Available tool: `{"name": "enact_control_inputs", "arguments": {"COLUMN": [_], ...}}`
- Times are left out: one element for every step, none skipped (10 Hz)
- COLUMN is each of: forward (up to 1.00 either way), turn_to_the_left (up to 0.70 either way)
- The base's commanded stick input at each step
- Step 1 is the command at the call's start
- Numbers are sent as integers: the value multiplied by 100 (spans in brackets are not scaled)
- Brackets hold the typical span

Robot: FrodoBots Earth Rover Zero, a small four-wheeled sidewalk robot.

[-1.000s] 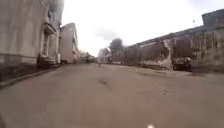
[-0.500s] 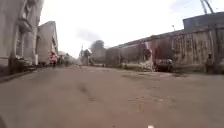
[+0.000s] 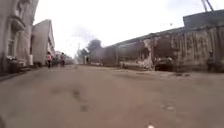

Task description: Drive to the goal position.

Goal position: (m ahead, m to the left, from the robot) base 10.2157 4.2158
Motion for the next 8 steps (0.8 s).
{"name": "enact_control_inputs", "arguments": {"forward": [70,70,70,70,70,70,70,70], "turn_to_the_left": [8,9,8,7,5,5,5,6]}}
